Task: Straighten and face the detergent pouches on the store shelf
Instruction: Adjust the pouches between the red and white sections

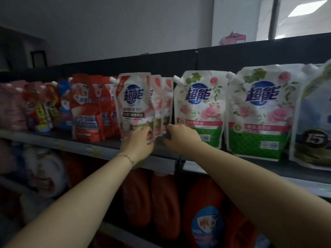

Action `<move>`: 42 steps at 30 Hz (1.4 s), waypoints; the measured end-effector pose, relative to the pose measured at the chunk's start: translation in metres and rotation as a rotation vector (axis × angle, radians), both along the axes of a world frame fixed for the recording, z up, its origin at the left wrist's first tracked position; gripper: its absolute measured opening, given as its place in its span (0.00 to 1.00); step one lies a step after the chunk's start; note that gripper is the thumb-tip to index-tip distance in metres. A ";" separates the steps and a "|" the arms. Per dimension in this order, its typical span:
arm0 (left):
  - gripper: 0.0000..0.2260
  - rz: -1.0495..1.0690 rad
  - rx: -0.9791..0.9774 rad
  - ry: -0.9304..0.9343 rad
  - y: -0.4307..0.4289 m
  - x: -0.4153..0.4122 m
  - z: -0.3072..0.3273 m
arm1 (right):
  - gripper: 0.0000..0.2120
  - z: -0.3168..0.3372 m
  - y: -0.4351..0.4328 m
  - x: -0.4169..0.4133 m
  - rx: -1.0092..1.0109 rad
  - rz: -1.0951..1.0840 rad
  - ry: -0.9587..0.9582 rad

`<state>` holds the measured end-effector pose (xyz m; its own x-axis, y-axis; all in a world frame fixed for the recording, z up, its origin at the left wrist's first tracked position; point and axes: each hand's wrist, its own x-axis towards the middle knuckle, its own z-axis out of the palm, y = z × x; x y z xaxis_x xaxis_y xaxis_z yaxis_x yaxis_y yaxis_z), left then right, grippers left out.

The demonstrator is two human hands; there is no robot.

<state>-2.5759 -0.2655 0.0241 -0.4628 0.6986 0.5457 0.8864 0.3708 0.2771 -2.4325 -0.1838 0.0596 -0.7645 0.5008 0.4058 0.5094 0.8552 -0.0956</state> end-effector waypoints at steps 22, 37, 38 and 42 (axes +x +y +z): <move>0.39 -0.177 -0.066 0.054 0.025 -0.182 0.005 | 0.47 -0.022 0.030 -0.186 0.476 -0.075 -0.171; 0.45 -0.231 -0.078 0.056 0.034 -0.198 0.010 | 0.44 -0.009 0.026 -0.193 0.492 -0.114 -0.258; 0.42 -0.262 -0.059 0.017 0.028 -0.198 0.011 | 0.43 -0.009 0.020 -0.193 0.485 -0.112 -0.263; 0.26 -0.309 -0.027 0.046 0.001 -0.196 0.010 | 0.25 -0.006 -0.001 -0.194 0.519 -0.073 -0.134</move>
<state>-2.7715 -0.2642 0.0345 -0.2014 0.8168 0.5407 0.9696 0.0880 0.2283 -2.6267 -0.1849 0.0532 -0.7974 0.3140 0.5153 0.5479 0.7347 0.4001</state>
